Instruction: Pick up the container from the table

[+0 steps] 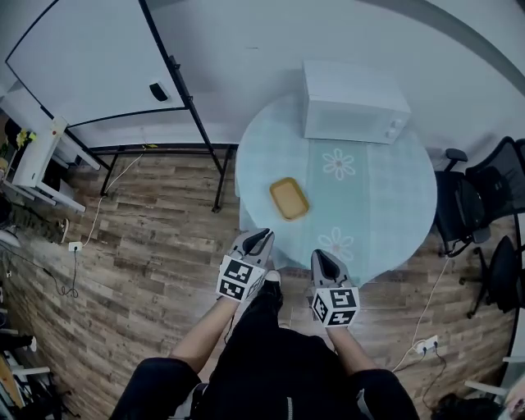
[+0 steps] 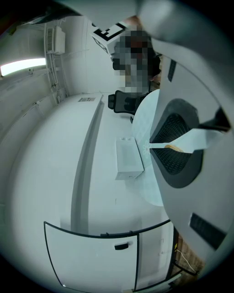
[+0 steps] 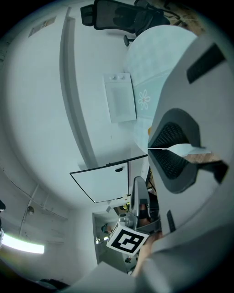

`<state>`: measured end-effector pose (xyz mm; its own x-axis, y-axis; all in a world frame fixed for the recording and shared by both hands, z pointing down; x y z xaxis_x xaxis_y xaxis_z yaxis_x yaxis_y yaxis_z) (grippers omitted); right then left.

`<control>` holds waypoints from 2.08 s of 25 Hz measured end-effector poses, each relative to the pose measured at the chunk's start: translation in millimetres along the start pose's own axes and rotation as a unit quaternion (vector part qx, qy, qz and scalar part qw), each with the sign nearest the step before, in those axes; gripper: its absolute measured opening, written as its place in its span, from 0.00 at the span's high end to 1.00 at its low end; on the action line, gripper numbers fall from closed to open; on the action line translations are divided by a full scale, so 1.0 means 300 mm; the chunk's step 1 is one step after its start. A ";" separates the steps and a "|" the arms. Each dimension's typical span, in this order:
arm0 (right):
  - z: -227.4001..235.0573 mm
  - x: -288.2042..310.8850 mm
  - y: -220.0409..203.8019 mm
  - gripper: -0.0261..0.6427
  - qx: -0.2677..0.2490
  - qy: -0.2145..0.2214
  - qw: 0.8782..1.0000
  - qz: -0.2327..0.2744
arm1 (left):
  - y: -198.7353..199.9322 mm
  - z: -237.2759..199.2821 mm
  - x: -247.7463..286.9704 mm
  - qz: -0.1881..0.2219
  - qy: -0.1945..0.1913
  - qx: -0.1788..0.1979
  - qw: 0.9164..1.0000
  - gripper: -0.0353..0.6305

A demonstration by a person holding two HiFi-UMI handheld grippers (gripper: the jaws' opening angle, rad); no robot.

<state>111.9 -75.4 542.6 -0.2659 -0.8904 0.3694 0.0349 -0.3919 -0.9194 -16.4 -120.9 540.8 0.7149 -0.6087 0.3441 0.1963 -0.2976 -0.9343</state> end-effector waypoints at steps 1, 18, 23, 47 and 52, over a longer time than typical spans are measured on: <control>-0.003 0.034 0.021 0.92 -0.002 0.000 1.000 0.000 | 0.011 -0.035 0.017 0.000 -0.002 -0.001 1.000 0.92; 0.045 0.483 0.203 0.92 0.005 -0.028 1.000 0.000 | 0.050 -0.466 0.334 -0.045 -0.058 0.031 0.997 0.83; 0.068 0.530 0.200 0.92 0.013 -0.046 0.999 -0.011 | 0.024 -0.521 0.413 -0.073 -0.090 0.039 0.993 0.77; 0.304 0.627 0.194 0.92 0.028 -0.060 0.997 -0.039 | -0.303 -0.651 0.794 -0.233 -0.129 0.049 0.963 0.70; 0.335 0.631 0.184 0.92 0.029 -0.058 0.997 -0.045 | -0.365 -0.659 0.832 -0.258 -0.134 0.045 0.956 0.70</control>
<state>160.3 -289.0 575.4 -0.1578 -0.8707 0.4658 0.0732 -0.4807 -0.8738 8.0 -385.5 747.5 0.6510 -0.1850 0.7361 0.6173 -0.4354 -0.6553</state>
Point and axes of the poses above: the fingertips, and each gripper's own axes: x forward along the fingers, z to its right, y out of its top, the point moved 1 cm from there along -x, backward along the fingers, and after that the axes turned 9 degrees about -y, right-handed, at the moved point
